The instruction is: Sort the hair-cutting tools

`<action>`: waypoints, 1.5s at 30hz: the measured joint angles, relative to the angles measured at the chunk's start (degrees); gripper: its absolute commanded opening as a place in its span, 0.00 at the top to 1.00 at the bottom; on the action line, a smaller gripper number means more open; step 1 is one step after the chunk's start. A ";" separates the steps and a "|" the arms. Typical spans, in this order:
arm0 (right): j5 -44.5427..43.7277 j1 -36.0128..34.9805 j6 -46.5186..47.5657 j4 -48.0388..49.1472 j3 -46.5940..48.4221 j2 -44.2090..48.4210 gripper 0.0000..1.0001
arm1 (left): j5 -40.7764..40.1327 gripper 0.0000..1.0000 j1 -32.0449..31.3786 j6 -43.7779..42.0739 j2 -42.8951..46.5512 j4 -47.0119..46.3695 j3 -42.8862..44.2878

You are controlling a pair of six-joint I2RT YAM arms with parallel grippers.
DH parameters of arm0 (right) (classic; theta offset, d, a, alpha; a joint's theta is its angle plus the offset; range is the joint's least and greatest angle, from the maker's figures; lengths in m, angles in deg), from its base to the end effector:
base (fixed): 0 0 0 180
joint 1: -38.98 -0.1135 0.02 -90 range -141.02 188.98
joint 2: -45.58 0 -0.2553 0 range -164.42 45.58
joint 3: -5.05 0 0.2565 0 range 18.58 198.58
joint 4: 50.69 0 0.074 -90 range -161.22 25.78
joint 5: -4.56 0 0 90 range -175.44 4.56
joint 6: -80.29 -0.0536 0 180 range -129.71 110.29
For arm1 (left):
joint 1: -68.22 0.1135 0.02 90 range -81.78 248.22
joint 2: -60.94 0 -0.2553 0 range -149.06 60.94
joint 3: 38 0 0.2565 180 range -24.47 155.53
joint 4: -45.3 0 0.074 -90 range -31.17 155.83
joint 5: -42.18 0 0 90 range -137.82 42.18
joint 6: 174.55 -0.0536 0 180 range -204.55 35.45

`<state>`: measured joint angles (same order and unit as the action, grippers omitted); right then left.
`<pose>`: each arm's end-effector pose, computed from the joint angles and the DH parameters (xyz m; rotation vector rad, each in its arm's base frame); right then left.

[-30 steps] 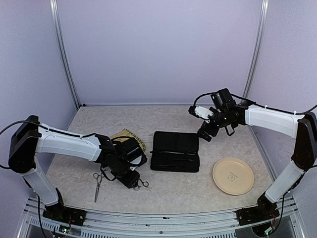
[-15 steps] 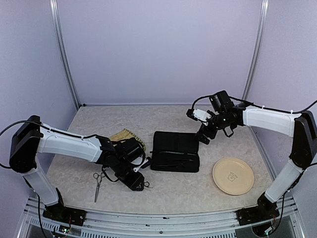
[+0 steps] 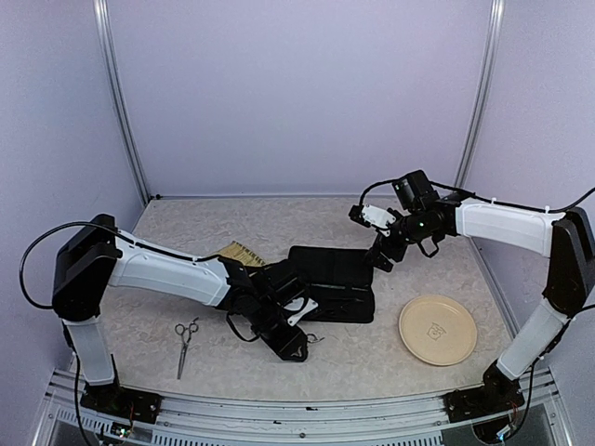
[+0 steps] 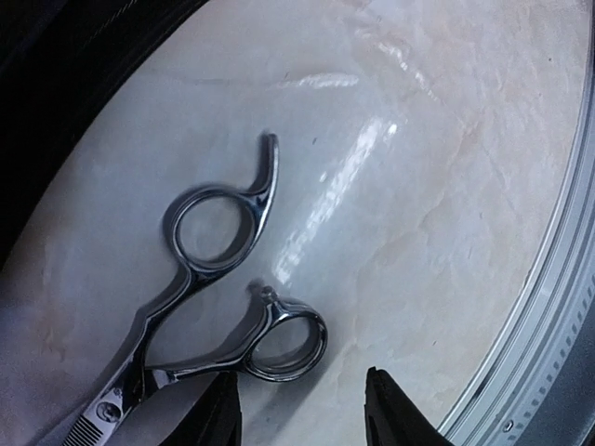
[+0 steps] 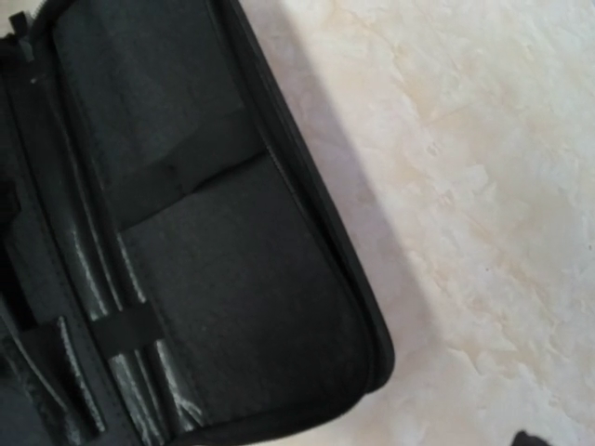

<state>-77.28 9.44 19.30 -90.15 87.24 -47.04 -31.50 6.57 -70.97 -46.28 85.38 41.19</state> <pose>0.3145 0.1870 0.2249 -1.2469 2.0945 0.1779 0.1619 -0.3317 0.1204 1.2698 2.6474 -0.6798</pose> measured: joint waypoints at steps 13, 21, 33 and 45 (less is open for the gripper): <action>4.81 4.22 -0.13 -0.46 0.11 1.53 0.00 | -3.74 0.52 0.70 -12.04 0.52 2.08 9.33; 23.28 4.46 0.90 -3.89 1.73 3.10 0.00 | -11.89 0.52 5.29 -20.22 3.72 3.98 2.36; 32.37 4.46 5.44 -8.17 5.49 3.50 0.00 | -12.74 0.53 5.77 -26.97 0.02 6.82 2.10; 23.98 6.27 6.51 -8.63 21.14 2.75 0.00 | -12.17 0.70 4.98 -28.68 -1.11 6.88 2.49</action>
<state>-53.30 15.71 25.82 -98.79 108.38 -44.28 -43.68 11.55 -99.64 -47.40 92.26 43.69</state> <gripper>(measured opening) 0.996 0.335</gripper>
